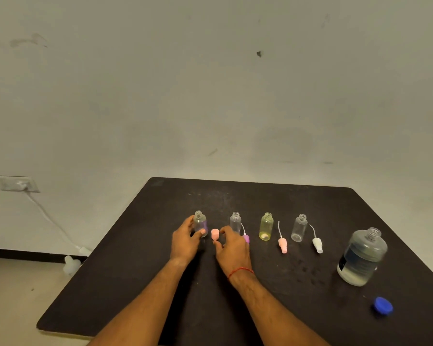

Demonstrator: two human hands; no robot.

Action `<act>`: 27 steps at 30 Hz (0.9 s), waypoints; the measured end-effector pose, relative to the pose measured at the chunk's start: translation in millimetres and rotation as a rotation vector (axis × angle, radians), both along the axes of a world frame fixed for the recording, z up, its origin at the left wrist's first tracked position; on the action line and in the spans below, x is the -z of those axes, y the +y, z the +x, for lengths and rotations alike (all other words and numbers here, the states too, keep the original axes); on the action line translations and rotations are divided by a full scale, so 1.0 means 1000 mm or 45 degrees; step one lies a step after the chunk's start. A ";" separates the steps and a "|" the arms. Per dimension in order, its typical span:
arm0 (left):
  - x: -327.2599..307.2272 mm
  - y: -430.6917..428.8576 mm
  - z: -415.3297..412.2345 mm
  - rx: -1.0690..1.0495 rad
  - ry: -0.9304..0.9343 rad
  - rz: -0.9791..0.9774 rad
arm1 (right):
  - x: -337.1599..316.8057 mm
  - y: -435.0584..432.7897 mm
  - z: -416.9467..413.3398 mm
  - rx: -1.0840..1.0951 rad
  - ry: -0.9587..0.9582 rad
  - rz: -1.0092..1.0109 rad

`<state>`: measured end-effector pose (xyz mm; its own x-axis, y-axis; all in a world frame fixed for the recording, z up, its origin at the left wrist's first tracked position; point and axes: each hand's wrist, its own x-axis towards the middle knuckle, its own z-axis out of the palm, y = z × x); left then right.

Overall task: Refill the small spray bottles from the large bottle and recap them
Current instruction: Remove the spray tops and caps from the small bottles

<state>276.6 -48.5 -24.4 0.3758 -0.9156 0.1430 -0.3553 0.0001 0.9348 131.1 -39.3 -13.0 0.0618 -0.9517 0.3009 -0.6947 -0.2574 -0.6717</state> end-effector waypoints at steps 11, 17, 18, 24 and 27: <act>-0.001 0.001 0.002 -0.052 -0.006 0.034 | 0.001 0.014 -0.020 -0.026 -0.016 0.014; -0.003 0.007 0.001 -0.077 -0.011 0.054 | 0.003 0.017 -0.028 -0.016 -0.035 0.032; -0.002 0.008 0.001 -0.089 -0.004 0.048 | 0.002 0.018 -0.031 -0.015 -0.046 0.024; -0.003 0.026 -0.010 -0.299 -0.086 -0.163 | -0.006 0.023 -0.055 0.045 -0.166 -0.102; -0.008 0.037 -0.024 -0.357 -0.178 -0.339 | -0.007 0.023 -0.070 0.059 -0.285 -0.161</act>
